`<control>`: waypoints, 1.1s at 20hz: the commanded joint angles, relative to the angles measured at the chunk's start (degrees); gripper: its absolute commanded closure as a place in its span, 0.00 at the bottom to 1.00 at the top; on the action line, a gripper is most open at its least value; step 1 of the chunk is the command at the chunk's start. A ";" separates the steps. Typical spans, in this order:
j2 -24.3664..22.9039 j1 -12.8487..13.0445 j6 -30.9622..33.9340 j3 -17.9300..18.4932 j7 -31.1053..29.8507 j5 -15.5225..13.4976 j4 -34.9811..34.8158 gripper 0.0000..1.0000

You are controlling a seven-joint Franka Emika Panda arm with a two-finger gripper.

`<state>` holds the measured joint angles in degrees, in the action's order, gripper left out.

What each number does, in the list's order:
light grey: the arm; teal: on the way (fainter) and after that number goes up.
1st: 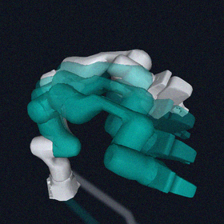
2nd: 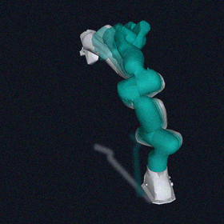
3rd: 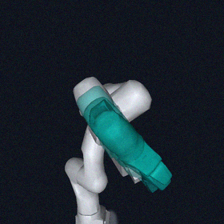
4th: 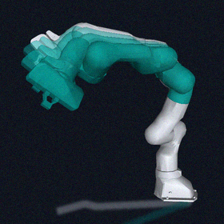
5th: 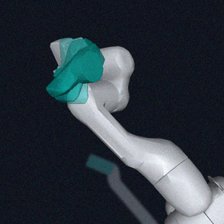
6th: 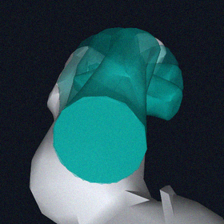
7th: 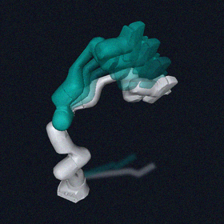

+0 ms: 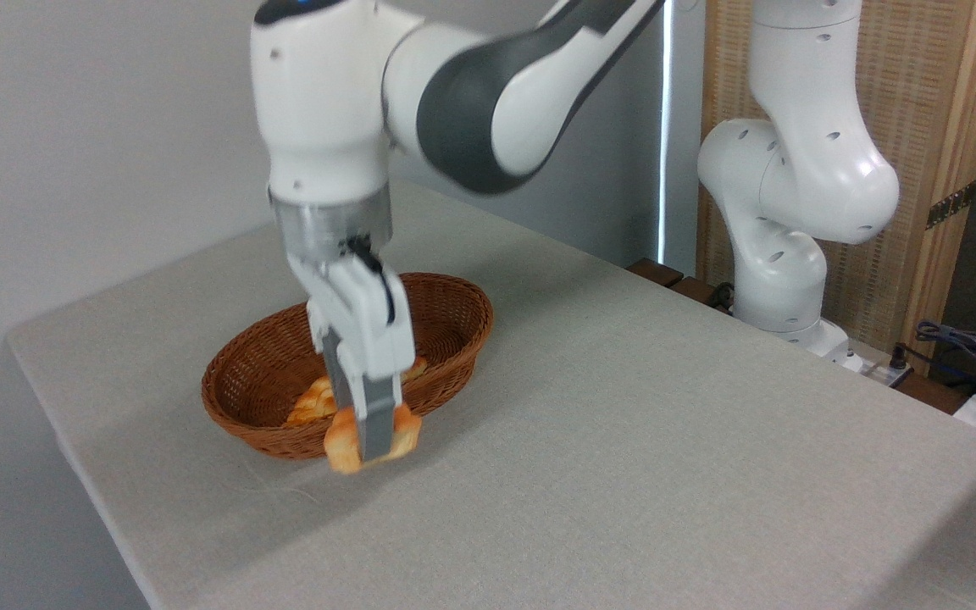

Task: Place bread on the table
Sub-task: 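Carry the bread roll over the basket rim and lower it onto the table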

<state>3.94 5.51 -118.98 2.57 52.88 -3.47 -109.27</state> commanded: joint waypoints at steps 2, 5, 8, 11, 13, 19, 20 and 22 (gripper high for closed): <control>2.12 0.38 -1.60 0.24 0.82 2.85 1.17 0.25; 1.95 0.29 -1.51 0.24 0.82 3.30 1.17 0.02; 1.95 0.29 -2.91 0.24 0.91 3.39 1.17 0.00; 2.04 0.29 -4.59 0.24 0.91 4.09 1.17 0.00; 2.04 0.29 -4.59 0.15 0.91 4.09 1.08 0.00; 2.12 0.29 -4.59 0.15 0.65 4.09 0.90 0.00; 2.12 0.29 -4.59 0.15 0.65 4.00 0.90 0.00; 2.12 0.29 -4.59 0.15 0.56 3.91 0.99 0.00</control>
<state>6.43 5.62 -122.81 2.56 52.95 -0.18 -108.06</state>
